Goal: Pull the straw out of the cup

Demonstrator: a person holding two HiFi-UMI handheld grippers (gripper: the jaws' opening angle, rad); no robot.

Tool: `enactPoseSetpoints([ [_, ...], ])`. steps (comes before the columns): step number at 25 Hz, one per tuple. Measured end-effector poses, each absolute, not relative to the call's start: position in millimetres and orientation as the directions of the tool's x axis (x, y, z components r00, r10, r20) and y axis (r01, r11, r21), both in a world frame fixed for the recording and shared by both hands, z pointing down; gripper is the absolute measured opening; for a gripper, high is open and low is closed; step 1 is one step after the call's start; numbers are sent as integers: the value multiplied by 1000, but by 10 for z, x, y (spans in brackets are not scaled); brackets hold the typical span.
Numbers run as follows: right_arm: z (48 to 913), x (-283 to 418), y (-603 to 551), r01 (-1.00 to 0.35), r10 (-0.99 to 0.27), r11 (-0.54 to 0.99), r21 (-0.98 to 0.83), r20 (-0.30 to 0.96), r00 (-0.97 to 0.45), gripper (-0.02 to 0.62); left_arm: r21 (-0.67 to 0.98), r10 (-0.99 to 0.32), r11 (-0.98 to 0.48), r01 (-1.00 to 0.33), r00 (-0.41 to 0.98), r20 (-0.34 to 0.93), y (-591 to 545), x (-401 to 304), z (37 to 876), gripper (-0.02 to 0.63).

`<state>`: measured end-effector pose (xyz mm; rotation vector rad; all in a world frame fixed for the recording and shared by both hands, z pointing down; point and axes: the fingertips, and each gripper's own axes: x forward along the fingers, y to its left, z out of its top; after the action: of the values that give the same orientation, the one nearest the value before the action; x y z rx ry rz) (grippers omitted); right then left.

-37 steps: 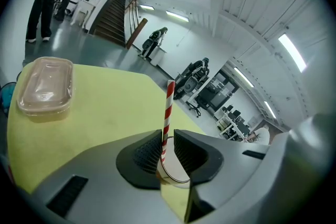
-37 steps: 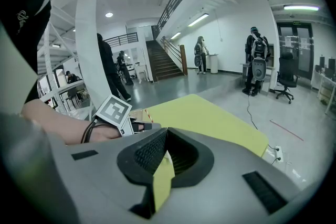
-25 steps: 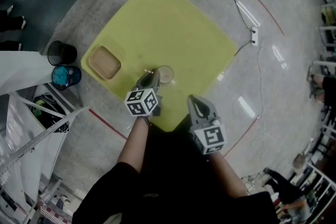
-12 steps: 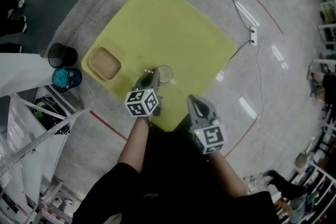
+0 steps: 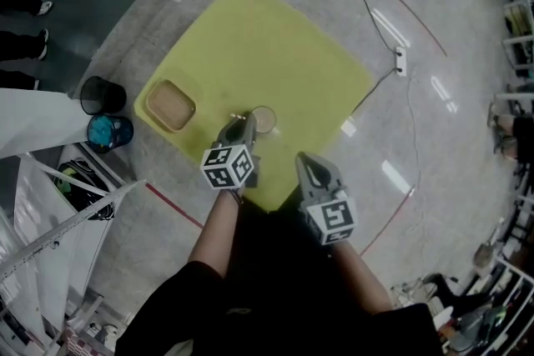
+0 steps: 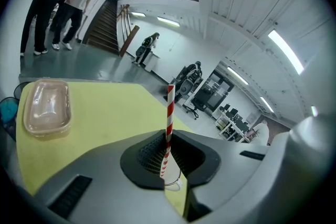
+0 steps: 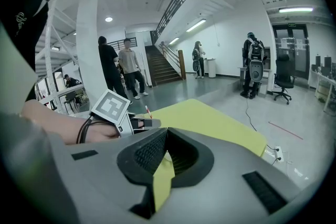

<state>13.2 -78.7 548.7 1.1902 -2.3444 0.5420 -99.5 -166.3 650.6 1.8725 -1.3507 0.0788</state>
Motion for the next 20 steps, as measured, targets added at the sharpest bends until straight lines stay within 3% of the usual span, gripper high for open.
enactPoseSetpoints([
  [20,5215,82,-620,-871,-731,482,-95,505,-459,16,460,-769,-255,-850,467,436,-1538,-965,5984,63],
])
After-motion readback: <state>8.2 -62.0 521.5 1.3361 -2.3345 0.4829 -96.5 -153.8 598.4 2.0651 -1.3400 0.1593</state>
